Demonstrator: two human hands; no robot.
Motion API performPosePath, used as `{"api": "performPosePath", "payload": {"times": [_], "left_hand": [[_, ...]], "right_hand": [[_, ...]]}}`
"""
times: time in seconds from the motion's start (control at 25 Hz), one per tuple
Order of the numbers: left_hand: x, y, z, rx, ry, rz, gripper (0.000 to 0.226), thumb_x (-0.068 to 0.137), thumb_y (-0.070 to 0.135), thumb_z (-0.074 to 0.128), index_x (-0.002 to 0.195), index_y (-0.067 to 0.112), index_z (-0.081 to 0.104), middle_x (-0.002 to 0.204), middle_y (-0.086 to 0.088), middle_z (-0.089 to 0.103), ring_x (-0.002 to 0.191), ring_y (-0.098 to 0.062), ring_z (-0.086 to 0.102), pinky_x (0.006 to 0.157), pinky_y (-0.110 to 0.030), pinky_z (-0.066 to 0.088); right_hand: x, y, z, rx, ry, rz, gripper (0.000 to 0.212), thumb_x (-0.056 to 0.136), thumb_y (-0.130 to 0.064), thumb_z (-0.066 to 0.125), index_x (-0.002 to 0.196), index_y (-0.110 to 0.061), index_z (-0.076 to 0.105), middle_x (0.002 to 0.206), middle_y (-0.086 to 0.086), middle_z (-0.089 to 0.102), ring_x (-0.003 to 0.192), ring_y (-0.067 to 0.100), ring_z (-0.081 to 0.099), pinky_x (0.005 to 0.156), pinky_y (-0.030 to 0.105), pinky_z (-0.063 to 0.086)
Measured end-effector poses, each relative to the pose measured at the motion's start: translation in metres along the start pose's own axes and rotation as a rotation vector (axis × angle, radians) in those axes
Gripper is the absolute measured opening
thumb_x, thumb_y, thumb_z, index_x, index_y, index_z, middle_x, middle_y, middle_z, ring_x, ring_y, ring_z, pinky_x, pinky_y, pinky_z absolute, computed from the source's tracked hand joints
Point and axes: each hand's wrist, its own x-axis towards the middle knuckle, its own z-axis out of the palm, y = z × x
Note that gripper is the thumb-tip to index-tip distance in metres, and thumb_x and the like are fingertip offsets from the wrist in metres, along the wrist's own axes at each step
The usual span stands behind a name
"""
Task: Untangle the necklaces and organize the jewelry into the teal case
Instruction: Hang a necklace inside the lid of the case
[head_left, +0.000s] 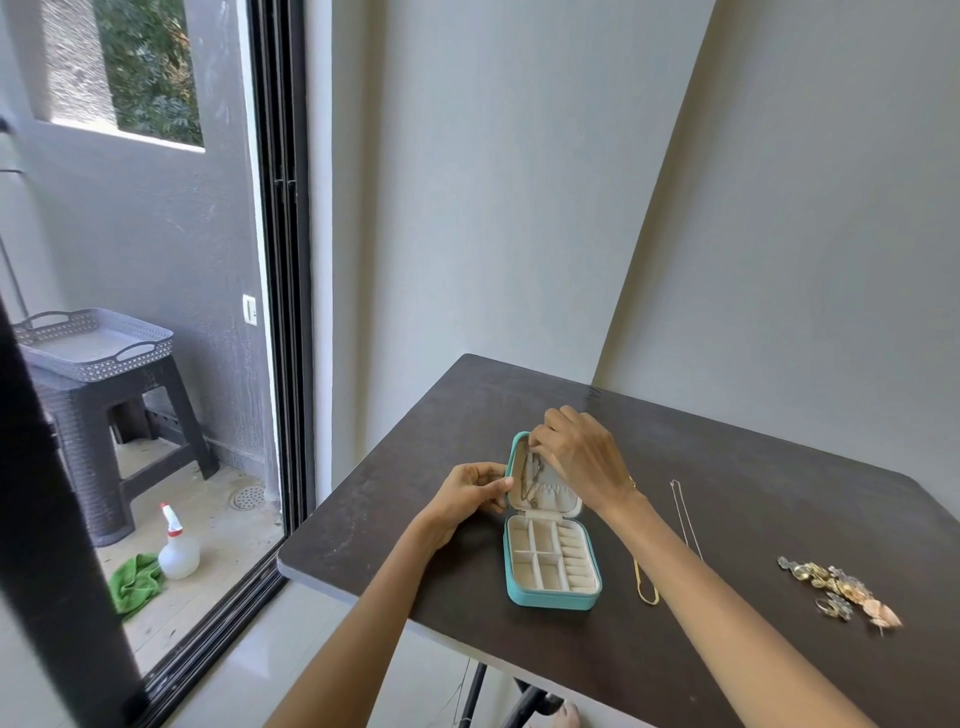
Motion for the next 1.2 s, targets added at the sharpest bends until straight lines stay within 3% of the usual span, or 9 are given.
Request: {"api": "performPosePath", "payload": {"times": [0.16,0.36,0.6,0.8,1.08,1.2], "left_hand": [[-0.001,0.001,0.000,-0.019,-0.005,-0.001,0.016,0.089,0.017,0.062,0.104,0.013,0.069,0.086,-0.003,0.073,0.069,-0.010,0.062,0.070,-0.024,0.057],[0.000,0.002,0.002,-0.018,0.023,-0.008,0.017,0.091,0.016,0.059,0.105,0.013,0.068,0.084,-0.002,0.072,0.066,-0.009,0.063,0.067,-0.021,0.056],[-0.005,-0.001,0.005,-0.030,0.108,0.056,0.021,0.091,0.017,0.060,0.109,0.009,0.067,0.092,-0.008,0.072,0.071,-0.012,0.062,0.072,-0.024,0.057],[-0.010,-0.002,0.002,-0.056,0.108,0.152,0.021,0.090,0.019,0.060,0.110,0.017,0.067,0.099,-0.006,0.073,0.082,-0.016,0.066,0.079,-0.030,0.057],[-0.008,-0.002,0.005,-0.024,0.116,0.125,0.016,0.090,0.017,0.061,0.104,0.018,0.069,0.096,-0.010,0.072,0.083,-0.022,0.063,0.079,-0.031,0.056],[-0.007,-0.002,0.004,-0.025,0.118,0.120,0.017,0.090,0.017,0.061,0.104,0.019,0.069,0.096,-0.009,0.072,0.082,-0.021,0.063,0.079,-0.029,0.056]], "right_hand": [[-0.006,-0.004,-0.002,0.161,0.070,0.089,0.013,0.069,-0.014,0.083,0.077,-0.017,0.073,0.068,-0.001,0.058,0.061,0.017,0.055,0.049,0.026,0.044],[-0.033,-0.016,-0.006,0.356,0.155,0.499,0.004,0.079,-0.015,0.074,0.082,-0.015,0.072,0.070,-0.001,0.056,0.067,0.019,0.056,0.051,0.025,0.041],[-0.050,-0.048,0.003,0.332,-0.202,0.694,0.014,0.088,-0.032,0.063,0.091,-0.023,0.071,0.092,-0.003,0.065,0.088,0.016,0.058,0.067,0.026,0.043],[-0.044,-0.059,0.003,0.382,-0.175,0.706,0.013,0.088,-0.021,0.059,0.095,-0.023,0.069,0.097,-0.003,0.063,0.093,0.016,0.058,0.072,0.026,0.044],[-0.052,-0.072,0.004,0.352,-0.098,0.563,0.029,0.084,-0.012,0.060,0.110,-0.021,0.070,0.094,0.000,0.069,0.086,0.020,0.063,0.069,0.033,0.051],[-0.049,-0.074,0.006,0.321,-0.142,0.559,0.026,0.082,-0.012,0.061,0.103,-0.021,0.072,0.090,0.000,0.069,0.084,0.021,0.063,0.068,0.034,0.050]]}}
